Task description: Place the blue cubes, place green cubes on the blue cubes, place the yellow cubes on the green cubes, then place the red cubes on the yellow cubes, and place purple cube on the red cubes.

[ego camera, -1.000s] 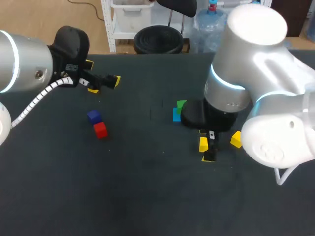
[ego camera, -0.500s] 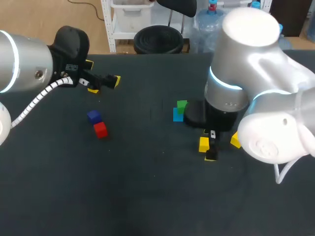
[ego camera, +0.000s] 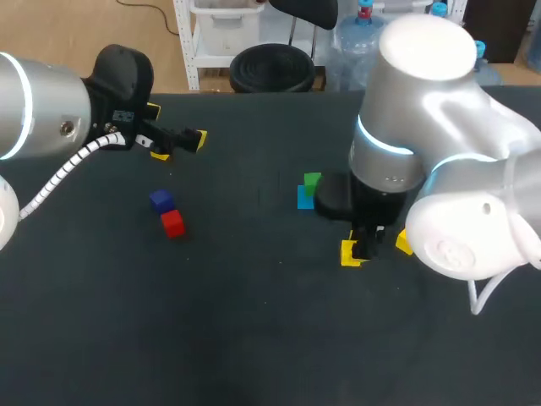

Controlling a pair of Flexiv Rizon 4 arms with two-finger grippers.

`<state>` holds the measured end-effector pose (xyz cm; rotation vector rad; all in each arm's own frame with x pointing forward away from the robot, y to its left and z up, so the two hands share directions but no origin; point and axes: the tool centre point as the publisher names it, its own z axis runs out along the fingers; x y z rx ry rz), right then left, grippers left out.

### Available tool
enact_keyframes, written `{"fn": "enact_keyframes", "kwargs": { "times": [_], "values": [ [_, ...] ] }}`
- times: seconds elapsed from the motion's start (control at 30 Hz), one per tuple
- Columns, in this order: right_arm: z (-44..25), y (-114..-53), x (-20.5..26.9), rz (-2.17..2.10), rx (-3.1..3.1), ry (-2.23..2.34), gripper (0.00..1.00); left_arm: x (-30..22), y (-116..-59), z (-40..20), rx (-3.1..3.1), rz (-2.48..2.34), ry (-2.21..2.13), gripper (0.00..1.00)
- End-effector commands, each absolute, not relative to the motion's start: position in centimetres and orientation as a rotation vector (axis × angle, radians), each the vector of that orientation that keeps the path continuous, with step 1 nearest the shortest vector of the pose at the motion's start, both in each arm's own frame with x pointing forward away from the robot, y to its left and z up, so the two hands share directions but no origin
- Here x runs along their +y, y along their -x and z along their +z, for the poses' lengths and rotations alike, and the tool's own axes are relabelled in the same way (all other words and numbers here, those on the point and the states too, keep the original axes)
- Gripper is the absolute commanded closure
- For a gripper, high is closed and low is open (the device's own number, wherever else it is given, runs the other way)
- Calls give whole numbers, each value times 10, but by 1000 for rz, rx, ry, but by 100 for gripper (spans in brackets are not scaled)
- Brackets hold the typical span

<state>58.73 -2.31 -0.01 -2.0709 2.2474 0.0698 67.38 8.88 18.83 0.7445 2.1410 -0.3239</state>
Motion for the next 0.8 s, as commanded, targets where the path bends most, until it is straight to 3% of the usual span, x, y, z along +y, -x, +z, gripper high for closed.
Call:
{"fn": "enact_keyframes", "kwargs": {
  "times": [0.03, 0.8],
  "values": [
    [3, -586, -24, 79, 2243, 2073, 100, 88, -674, 187, 2139, -324, -742, 0],
    [117, -600, 5, 171, 2058, 2235, 100, 88, -674, 187, 2139, -324, -742, 0]
  ]
}}
